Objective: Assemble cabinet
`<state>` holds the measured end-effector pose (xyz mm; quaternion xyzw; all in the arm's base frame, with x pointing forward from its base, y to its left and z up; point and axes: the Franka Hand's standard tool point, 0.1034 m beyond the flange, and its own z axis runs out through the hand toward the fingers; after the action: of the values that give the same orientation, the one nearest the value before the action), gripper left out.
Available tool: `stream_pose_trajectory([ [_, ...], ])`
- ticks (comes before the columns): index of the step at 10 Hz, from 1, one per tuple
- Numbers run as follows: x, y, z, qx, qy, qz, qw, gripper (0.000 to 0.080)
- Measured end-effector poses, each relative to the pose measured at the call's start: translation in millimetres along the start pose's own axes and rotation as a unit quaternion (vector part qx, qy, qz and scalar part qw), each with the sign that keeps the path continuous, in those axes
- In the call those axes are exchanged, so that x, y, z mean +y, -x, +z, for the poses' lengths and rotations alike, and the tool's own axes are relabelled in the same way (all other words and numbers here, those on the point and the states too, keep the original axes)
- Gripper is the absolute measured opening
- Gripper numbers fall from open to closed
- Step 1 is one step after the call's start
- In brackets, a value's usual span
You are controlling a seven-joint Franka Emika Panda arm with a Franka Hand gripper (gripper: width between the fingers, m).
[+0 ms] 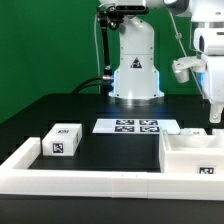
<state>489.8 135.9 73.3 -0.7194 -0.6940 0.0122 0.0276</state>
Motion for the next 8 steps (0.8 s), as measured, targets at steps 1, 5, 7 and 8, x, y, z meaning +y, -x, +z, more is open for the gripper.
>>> stream_pose_trajectory([
  [1,-0.1,0.3,0.3,0.000,0.000,0.000,1.000,0.0649],
  [5,-22.3,-33.8,1.5,0.014,0.008,-0.015,1.000,0.0649],
  [7,-39.5,-50.2,16.8,0.026,0.007,-0.011,1.000,0.0649],
  [8,-44.4,-52.4,26.4,0.028,-0.001,-0.005,1.000,0.0649],
])
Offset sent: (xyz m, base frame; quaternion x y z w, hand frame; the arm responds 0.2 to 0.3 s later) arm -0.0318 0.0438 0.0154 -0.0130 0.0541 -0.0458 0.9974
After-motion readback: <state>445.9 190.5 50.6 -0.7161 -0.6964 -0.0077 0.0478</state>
